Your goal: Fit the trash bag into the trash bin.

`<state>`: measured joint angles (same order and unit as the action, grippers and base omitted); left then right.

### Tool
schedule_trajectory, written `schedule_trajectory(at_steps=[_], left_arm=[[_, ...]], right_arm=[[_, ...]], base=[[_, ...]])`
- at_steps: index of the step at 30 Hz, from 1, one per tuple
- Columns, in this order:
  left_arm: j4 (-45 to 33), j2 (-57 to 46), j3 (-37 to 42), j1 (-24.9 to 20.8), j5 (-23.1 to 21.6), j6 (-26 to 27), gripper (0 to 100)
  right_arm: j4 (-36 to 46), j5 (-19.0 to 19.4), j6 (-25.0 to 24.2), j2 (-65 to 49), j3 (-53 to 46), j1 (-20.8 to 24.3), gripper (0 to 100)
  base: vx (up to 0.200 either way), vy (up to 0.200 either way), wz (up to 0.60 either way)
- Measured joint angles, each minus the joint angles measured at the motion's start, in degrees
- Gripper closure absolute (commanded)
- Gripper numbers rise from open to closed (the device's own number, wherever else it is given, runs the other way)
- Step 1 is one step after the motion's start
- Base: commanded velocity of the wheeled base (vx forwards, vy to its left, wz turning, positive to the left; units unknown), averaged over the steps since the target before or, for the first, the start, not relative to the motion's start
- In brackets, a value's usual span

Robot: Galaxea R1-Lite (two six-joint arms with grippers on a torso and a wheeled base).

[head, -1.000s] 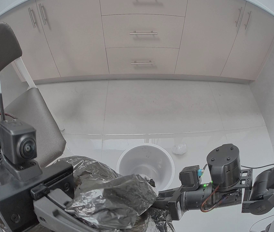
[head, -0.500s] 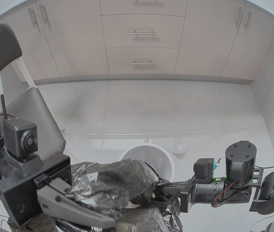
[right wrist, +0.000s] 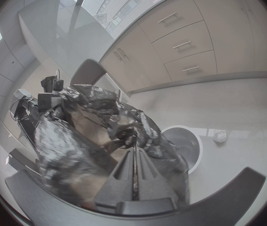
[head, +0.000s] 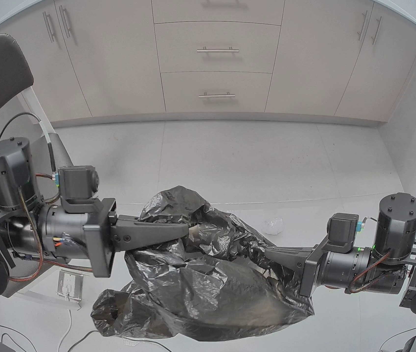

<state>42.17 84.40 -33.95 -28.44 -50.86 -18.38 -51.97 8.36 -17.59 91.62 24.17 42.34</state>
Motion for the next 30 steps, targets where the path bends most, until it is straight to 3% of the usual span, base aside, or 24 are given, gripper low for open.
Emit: schedule_trajectory(at_steps=[3,7,14,21,22,25,30], left_arm=[[0.4,1.6,0.1,-2.2,4.4,1.6,100],[3.0,4.7,-0.5,-3.7,6.8,2.4,100],[12.7,10.8,-0.9,-4.9,8.0,2.0,100],[13.6,13.0,-0.2,-7.3,7.7,-1.1,100],[13.6,12.7,0.0,-7.5,7.4,-2.1,100],[13.7,10.9,0.9,-8.1,4.1,-5.0,100],[13.8,6.4,2.5,-8.4,-4.2,-8.5,100]], right_arm=[[0.0,-0.6,0.0,-0.9,-0.1,-0.1,100],[-0.1,-0.9,-0.1,-1.6,-0.3,-0.4,100],[-0.1,-0.9,-0.1,-1.9,-0.5,-1.4,100],[-0.1,-0.8,-0.2,-1.4,-0.1,-3.3,100],[-0.2,-0.7,-0.2,-1.2,0.1,-4.0,0],[-0.2,0.9,-0.1,-0.6,0.2,-6.2,0],[-0.2,9.2,0.7,-0.1,0.2,-11.4,0]], base=[[0.0,0.0,0.0],[0.0,0.0,0.0],[0.0,0.0,0.0],[0.0,0.0,0.0],[0.0,0.0,0.0],[0.0,0.0,0.0],[0.0,0.0,0.0]])
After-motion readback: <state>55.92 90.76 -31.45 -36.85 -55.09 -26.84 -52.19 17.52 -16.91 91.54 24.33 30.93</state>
